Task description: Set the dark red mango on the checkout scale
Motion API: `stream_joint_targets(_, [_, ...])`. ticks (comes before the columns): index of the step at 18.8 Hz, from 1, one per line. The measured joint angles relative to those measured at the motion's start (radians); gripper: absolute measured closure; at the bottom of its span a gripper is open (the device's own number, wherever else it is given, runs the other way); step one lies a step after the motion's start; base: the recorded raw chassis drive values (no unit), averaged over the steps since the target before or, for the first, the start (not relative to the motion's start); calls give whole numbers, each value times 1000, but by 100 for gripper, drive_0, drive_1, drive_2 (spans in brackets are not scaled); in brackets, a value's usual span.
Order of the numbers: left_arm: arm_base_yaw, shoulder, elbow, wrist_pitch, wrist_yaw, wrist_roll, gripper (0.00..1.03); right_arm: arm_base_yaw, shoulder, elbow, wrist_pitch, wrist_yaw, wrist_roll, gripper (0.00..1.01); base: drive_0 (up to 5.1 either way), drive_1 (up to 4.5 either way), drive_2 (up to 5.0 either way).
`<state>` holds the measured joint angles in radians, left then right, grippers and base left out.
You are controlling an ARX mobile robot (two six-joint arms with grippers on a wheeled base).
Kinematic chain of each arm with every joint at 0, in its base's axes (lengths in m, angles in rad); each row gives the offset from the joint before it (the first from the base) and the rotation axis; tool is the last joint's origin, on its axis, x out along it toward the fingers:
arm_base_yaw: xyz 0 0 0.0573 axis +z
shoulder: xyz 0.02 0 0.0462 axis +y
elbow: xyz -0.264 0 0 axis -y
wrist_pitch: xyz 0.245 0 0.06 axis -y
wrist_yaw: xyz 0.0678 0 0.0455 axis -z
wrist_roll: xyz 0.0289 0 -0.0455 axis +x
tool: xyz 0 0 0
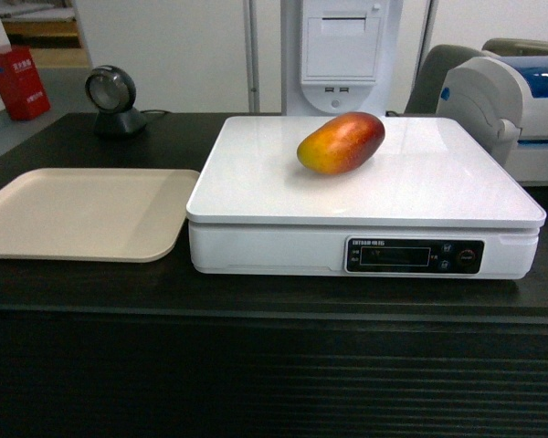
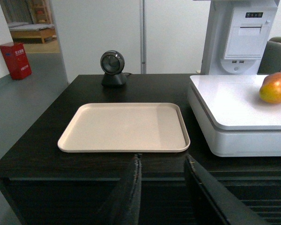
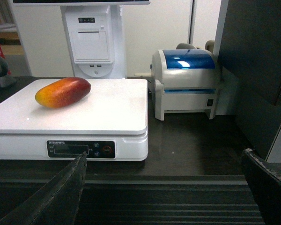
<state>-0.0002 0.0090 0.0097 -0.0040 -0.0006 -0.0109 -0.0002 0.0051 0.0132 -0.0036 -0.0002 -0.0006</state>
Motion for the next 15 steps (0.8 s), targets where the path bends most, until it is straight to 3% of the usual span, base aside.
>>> stream_joint_targets(3, [0,0,0,0,0,0,48,0,0,0,0,0,0,3,0,0,0])
stream_joint_targets(4, [0,0,0,0,0,0,34,0,0,0,0,0,0,3,0,0,0])
stream_joint_targets(7, [0,0,0,0,0,0,5,0,0,0,0,0,0,3,0,0,0])
stream_joint_targets(15, [0,0,0,0,0,0,5,0,0,0,0,0,0,3,0,0,0])
